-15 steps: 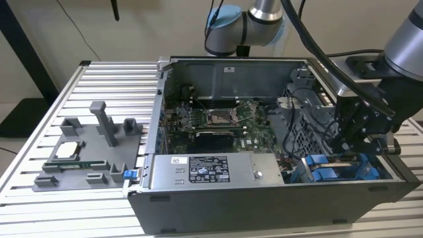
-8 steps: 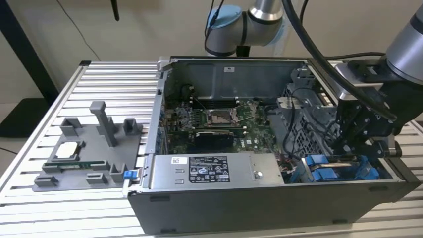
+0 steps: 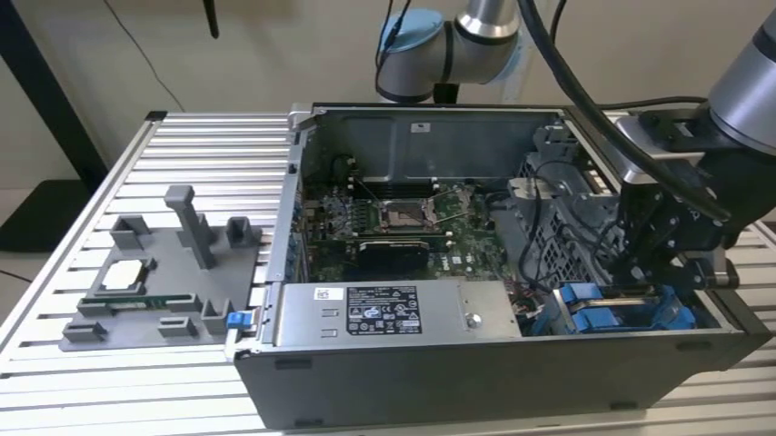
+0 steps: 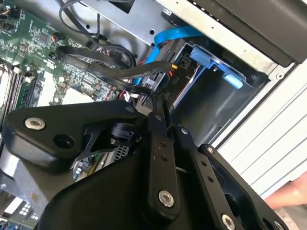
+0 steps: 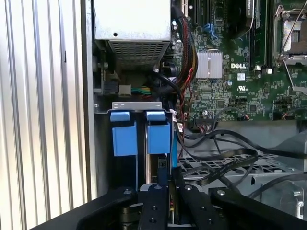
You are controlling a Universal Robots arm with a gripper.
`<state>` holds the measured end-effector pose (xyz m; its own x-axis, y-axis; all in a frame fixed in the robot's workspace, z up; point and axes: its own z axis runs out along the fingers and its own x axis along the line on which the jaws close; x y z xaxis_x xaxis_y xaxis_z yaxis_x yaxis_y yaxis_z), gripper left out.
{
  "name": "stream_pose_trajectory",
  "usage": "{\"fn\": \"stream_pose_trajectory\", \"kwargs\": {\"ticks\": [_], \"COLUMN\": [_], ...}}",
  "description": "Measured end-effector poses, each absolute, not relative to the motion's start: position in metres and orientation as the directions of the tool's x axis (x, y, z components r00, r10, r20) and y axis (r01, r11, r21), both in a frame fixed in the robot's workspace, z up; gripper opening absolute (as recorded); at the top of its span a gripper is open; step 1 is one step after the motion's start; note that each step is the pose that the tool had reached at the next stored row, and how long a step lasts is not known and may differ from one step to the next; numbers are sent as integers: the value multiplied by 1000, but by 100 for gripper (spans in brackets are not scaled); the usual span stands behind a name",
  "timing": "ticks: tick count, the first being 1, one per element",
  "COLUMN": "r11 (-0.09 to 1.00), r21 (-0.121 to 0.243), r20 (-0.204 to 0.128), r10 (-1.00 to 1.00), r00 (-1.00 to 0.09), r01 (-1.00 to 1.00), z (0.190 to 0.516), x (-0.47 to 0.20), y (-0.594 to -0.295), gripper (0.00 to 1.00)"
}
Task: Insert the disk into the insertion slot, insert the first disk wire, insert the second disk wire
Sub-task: 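Insert the second disk wire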
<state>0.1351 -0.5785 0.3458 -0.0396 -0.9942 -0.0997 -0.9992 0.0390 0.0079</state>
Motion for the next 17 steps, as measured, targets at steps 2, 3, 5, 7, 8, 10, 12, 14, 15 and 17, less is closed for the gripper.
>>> {"fn": "stream_pose_trajectory", "kwargs": {"ticks": [2, 3, 5, 7, 8, 10, 12, 14, 15, 17], "r11": [39, 39, 39, 39, 39, 39, 39, 39, 39, 39], "r21": [8, 8, 7, 6, 5, -1, -7, -11, -12, -16], "r20": [-93, -88, -77, -77, -77, -77, -77, -77, -77, -78], "r10": [-995, -995, -996, -996, -996, -996, -996, -996, -996, -996], "r00": [-40, -40, -40, -40, -40, -39, -39, -38, -38, -38], "r01": [-999, -999, -999, -999, -999, -999, -999, -999, -999, -999], "z": [346, 346, 346, 346, 346, 345, 345, 345, 344, 343], "x": [135, 135, 135, 135, 135, 135, 135, 134, 134, 133], "y": [-579, -579, -579, -579, -579, -579, -579, -578, -578, -578], "gripper": [0, 0, 0, 0, 0, 0, 0, 0, 0, 0]}}
